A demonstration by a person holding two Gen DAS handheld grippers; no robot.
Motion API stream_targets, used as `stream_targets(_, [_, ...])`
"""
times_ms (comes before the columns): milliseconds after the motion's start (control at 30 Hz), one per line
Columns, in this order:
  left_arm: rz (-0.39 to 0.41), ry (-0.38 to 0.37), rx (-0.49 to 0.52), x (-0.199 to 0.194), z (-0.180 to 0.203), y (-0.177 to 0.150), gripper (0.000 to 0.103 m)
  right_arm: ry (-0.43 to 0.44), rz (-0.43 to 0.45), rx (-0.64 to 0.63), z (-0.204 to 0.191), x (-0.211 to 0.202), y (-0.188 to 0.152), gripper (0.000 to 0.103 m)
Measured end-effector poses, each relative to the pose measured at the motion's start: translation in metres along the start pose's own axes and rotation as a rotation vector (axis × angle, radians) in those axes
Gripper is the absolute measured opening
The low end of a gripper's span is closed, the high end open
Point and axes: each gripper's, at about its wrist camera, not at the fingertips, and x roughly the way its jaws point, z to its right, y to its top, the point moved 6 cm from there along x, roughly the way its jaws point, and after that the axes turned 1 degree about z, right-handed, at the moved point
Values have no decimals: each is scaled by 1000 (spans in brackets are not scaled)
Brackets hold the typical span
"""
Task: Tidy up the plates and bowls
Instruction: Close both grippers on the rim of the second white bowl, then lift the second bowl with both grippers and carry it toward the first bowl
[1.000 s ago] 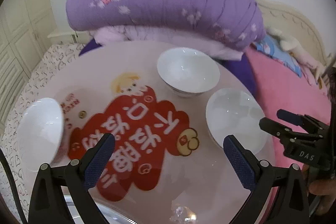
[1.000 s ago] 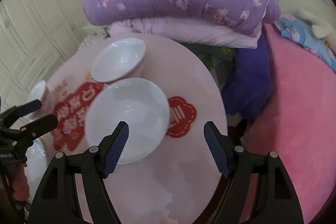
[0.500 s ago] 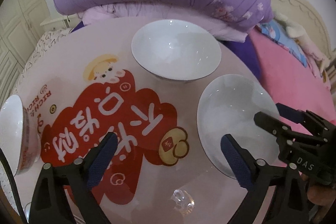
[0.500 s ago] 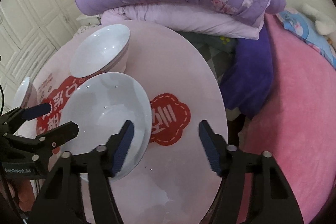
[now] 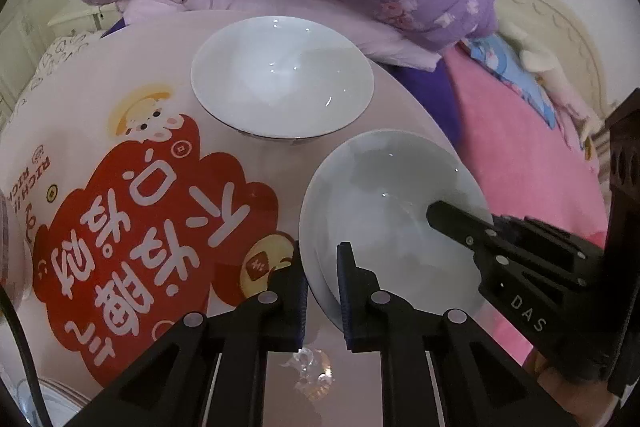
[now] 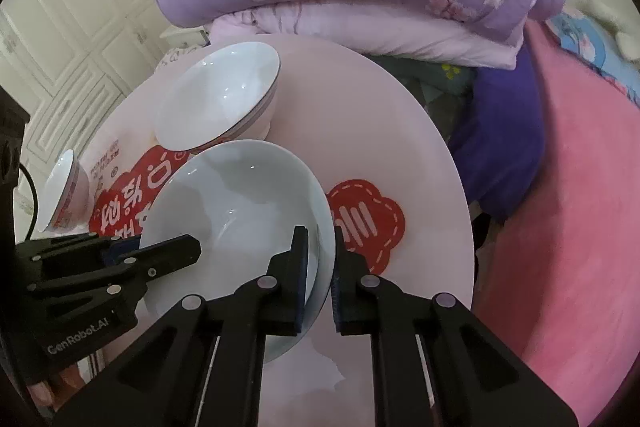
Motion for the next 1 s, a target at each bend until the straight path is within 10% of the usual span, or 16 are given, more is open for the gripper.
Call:
stream_targets(567, [36,-21,-37,-38,-13,-13,8,35,12,30,-22,-17,-6,9])
stream_targets(1000, [141,8,-87,-126,-84,-21,9,102,59,-67,-110,-37,16,9])
